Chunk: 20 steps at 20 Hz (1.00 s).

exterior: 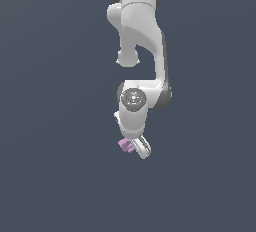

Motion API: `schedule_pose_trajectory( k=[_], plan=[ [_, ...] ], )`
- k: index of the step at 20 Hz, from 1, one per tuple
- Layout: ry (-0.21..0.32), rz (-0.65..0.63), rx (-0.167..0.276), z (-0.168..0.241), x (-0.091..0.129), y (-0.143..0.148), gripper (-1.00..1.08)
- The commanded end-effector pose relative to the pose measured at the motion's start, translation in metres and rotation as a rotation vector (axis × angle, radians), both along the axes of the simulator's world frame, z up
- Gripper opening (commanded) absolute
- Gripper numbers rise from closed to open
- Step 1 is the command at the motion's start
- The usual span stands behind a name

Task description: Pick up the object and move it to a goal position.

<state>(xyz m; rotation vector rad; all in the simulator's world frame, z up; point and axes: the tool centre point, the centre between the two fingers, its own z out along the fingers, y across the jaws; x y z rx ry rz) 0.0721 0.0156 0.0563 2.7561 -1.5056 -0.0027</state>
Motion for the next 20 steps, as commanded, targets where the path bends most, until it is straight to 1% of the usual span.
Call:
schedule_pose_trajectory(
  k=[1, 3, 4, 15, 20],
  plan=[
    [-0.002, 0.000, 0.000, -0.002, 0.001, 0.000, 1.00],
    [-0.002, 0.000, 0.000, -0.001, 0.002, 0.000, 1.00],
    [-0.002, 0.000, 0.000, -0.001, 0.002, 0.000, -1.00],
    [-0.008, -0.002, 0.000, 0.003, 0.003, -0.001, -1.00],
    [-0.008, -0.002, 0.000, 0.009, 0.000, -0.005, -1.00]
  ],
)
